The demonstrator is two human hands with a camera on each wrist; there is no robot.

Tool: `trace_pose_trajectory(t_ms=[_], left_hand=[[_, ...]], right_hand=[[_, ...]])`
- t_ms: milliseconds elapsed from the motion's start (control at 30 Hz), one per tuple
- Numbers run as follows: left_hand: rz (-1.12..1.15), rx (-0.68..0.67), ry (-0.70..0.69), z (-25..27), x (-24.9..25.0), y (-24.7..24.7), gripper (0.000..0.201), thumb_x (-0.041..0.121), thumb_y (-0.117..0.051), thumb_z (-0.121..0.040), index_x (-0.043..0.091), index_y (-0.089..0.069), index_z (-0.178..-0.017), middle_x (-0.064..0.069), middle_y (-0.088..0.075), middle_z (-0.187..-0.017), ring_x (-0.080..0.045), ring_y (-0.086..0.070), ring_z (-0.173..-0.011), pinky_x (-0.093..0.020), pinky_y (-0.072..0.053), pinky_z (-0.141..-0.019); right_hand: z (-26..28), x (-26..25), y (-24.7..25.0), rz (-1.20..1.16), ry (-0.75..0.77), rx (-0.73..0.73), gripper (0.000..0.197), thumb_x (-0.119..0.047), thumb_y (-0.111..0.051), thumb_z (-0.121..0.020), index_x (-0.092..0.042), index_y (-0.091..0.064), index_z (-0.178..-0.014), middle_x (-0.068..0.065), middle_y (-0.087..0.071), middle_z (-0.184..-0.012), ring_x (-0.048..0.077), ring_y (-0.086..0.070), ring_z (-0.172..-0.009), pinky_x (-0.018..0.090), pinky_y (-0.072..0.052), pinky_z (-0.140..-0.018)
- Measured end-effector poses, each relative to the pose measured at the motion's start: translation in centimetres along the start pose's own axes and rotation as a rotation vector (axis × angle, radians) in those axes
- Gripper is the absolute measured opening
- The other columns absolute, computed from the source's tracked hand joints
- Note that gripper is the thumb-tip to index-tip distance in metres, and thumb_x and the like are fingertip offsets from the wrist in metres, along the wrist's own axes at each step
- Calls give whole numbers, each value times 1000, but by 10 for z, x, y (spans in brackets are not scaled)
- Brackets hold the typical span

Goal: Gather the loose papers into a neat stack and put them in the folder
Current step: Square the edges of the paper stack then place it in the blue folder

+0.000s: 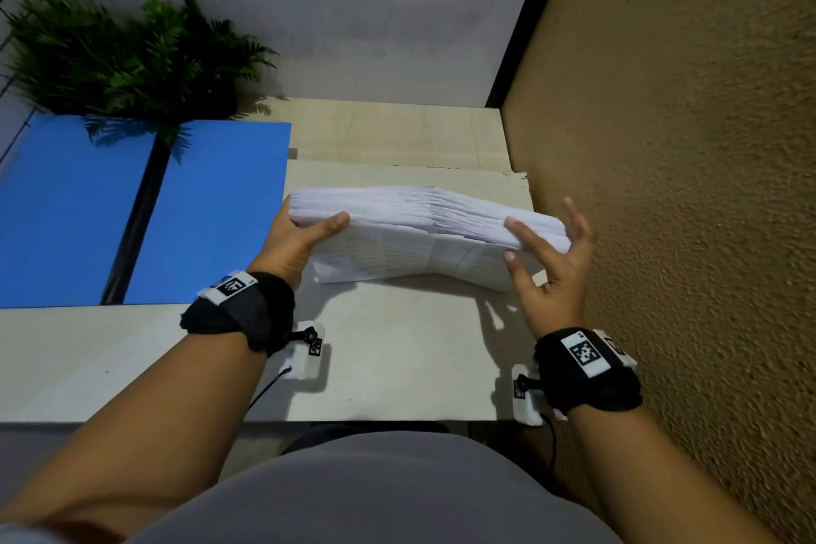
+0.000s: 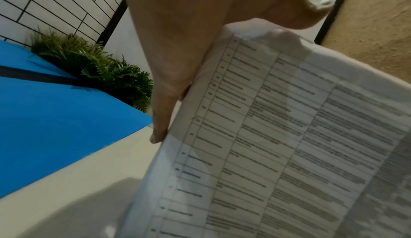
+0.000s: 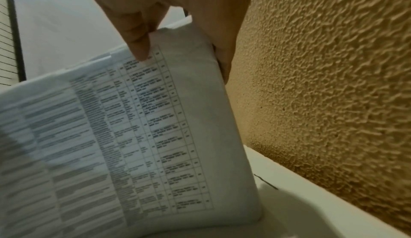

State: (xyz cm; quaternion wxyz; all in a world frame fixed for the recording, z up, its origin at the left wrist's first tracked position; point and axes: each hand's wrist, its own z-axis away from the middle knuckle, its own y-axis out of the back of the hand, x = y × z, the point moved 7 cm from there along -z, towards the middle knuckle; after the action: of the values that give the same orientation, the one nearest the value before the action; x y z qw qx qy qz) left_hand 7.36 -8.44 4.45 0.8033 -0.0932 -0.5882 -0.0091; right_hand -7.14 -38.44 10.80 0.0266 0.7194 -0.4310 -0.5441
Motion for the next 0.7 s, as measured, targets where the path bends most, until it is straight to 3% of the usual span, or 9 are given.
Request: trace_pose_trajectory(t_ms=[67, 100, 167, 233, 367, 467, 533, 633, 700], left_hand=[[-65, -60, 31, -3, -8, 5, 103, 41, -98, -39, 12, -59, -129, -5, -71, -120, -21, -65, -115, -38, -52, -96], [-108, -88, 43, -2, -11, 5, 98, 31, -99, -41, 11, -60, -129, -4, -72, -121, -21, -65, -116, -39, -52, -98], [-176, -80, 50, -3, -15, 6, 78, 8, -93, -53, 11, -64, -126, -5, -72, -119, -20, -65, -115, -41, -52, -100], [-188, -27, 35, -6, -13, 7, 61, -1, -86, -62, 9, -68, -120, -5, -74, -114, -17, -68, -107, -37, -53, -94], [-149, -6, 4, -16, 1, 7, 52, -3, -84, -63, 6, -71, -113, -5, -76, -108, -18, -70, -101, -31, -53, -85], [-168, -7, 21, -21, 0, 10, 54, -9, -80, -64, 1, -69, -115, -10, -74, -109, -23, -68, -103, -35, -53, -89], [-180, -21, 36, -25, -5, 11, 62, -2, -83, -57, 3, -68, -117, -10, -73, -112, -26, -67, -108, -39, -52, -93], [-191, -20, 42, -24, -12, 6, 64, 10, -84, -54, 8, -69, -116, -8, -73, -114, -26, -65, -111, -42, -51, -98], [-177, 5, 41, -22, -13, 4, 61, 11, -82, -55, 7, -68, -114, -9, -72, -112, -27, -65, -109, -42, -50, -97]], right_hand=[[-3, 21, -1, -79, -254, -15, 85, -10, -82, -71, -46, -41, -136, 4, -25, -152, 19, -33, -140, 38, -34, -114], [-3, 34, -3, -156, -422, -17, 90, -9, -83, -69, -42, -38, -138, 4, -36, -147, 18, -42, -133, 35, -37, -110], [0, 49, -13, -344, -695, -30, 62, 0, -81, -68, -18, -58, -123, 6, -64, -118, 17, -61, -106, 36, -49, -96], [-2, 52, -18, -419, -802, -46, 30, 7, -77, -68, -13, -70, -89, 0, -71, -87, 11, -66, -80, 29, -51, -78], [-20, 46, -12, -465, -728, -39, 28, 9, -74, -71, -17, -70, -78, -9, -70, -74, -6, -66, -62, 12, -50, -63], [-24, 42, -8, -479, -686, -55, 39, 11, -77, -66, -13, -68, -96, -6, -72, -86, 4, -67, -80, 19, -52, -72], [-27, 39, -5, -409, -648, -86, 57, 12, -79, -60, -21, -63, -104, 0, -68, -101, 12, -63, -92, 26, -54, -82], [-52, 10, -3, 29, -392, -198, 57, -1, -83, -59, -37, -61, -98, -5, -62, -108, 15, -59, -102, 42, -51, -95], [-62, -24, -25, 559, -125, -380, 44, -12, -75, -68, -34, -62, -103, -6, -60, -110, 21, -54, -112, 57, -33, -108]])
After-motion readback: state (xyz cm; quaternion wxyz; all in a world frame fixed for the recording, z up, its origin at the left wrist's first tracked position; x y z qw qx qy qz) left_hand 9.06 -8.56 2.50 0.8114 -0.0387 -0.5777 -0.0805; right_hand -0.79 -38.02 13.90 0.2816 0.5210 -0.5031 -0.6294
